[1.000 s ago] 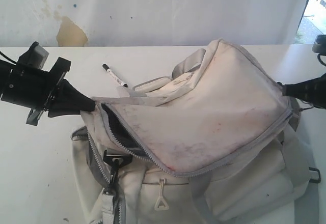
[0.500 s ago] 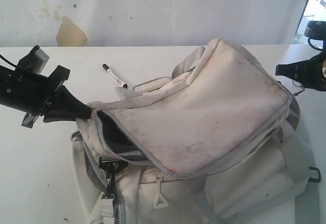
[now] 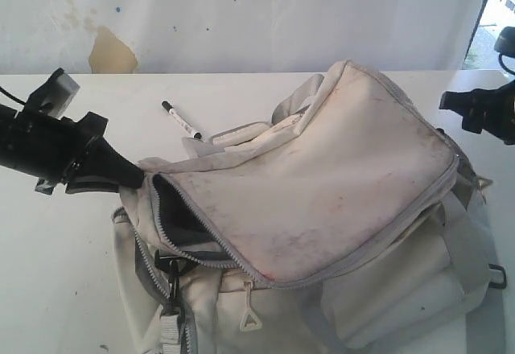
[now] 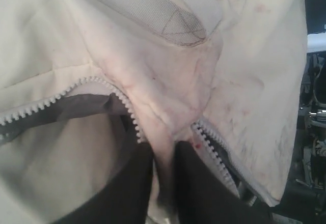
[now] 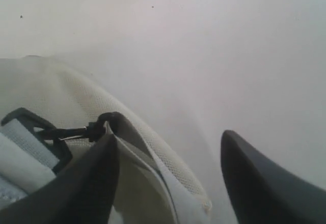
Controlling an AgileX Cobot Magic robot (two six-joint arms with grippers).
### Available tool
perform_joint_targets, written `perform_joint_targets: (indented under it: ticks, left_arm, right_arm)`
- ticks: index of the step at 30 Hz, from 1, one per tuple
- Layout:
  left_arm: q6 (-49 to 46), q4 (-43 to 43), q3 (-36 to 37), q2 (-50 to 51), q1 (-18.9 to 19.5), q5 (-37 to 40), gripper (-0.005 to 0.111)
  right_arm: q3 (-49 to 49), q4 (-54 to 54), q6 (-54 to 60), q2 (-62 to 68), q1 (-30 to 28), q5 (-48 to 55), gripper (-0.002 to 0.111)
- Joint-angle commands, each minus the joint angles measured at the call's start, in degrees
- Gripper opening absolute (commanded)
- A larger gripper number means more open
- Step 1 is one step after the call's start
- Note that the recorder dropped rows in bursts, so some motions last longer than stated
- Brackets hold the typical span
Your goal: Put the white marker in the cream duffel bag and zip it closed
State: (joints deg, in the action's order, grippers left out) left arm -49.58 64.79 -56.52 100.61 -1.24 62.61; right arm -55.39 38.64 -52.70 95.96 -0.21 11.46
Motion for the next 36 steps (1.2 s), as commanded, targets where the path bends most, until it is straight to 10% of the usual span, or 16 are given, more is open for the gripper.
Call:
perform_joint_targets:
  ticks: [1,8,20,29,36]
  left_arm:
    - [-0.59,0.40,-0.29,-0.23,0.07,-1.83,0.042]
    - [-0.49,1.04,-0.29,-0.23,0.07,-6.22,0.077]
    - [-0.11,1.04,-0.29,-0.23,0.07,-5.04,0.077]
    - [2.02,-2.96,-0.29,-0.23,0.07,-4.32,0.077]
    - [5.14,-7.72,-0.29,-0.23,0.07,-2.90,0.076]
  right_arm:
    - [-0.39,-1.01,0.18,-2.97,2.52,1.17,0.058]
    - [-0.39,-2.94,4.44,-7.84,9.47,2.79,0.058]
    - [-7.03,-25.50,32.37,-10.42,21.67,19.42,0.038]
    - [-14.72,-60.68,73.30,-10.17,22.16,44.15,0.038]
    - [-14.38,-67.17,87.64,-10.17,26.86,52.06,0.046]
